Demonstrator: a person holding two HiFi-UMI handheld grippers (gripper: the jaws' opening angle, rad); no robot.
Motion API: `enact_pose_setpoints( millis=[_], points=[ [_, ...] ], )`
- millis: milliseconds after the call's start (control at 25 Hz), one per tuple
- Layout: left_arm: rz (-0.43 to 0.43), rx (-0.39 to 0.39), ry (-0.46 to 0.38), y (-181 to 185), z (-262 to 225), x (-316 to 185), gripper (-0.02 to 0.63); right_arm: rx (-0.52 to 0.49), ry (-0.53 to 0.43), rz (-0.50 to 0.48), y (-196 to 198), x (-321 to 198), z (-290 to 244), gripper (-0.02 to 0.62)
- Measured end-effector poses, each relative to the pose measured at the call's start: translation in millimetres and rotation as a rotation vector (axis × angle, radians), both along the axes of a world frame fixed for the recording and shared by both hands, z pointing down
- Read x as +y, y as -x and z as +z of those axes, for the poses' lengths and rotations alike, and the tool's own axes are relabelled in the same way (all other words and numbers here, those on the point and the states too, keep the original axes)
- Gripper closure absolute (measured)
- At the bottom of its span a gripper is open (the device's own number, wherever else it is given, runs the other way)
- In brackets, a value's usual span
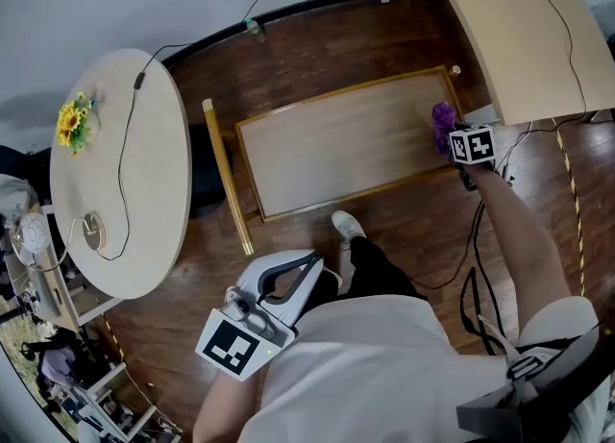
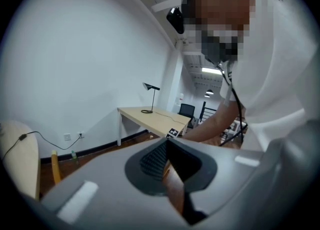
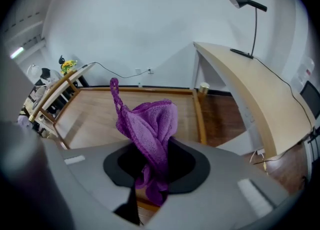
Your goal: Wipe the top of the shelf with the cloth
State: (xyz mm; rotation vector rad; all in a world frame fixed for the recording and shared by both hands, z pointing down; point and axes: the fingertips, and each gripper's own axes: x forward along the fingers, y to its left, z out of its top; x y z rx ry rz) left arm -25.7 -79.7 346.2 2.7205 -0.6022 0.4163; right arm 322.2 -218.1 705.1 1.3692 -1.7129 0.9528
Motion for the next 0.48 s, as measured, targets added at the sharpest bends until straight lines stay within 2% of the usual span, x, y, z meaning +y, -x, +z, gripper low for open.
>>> enact_pose_setpoints(
  millis=[80,240,480],
  points=[
    [-0.007,0.005,-0.008,4,-1,2,0.588,-0.069,-0.034,-0.057,44,-1,-15,0.494],
    [-0.029,0.01,-0.015,17,-2,9,0.588,-0.21,-0.076,-0.215,160,4,-45,0.494],
    [-0.086,0.014,-0.016,49,-6,21,0.588,-0.395,-0.028,-0.441,340,42,-56,0.494]
  ],
)
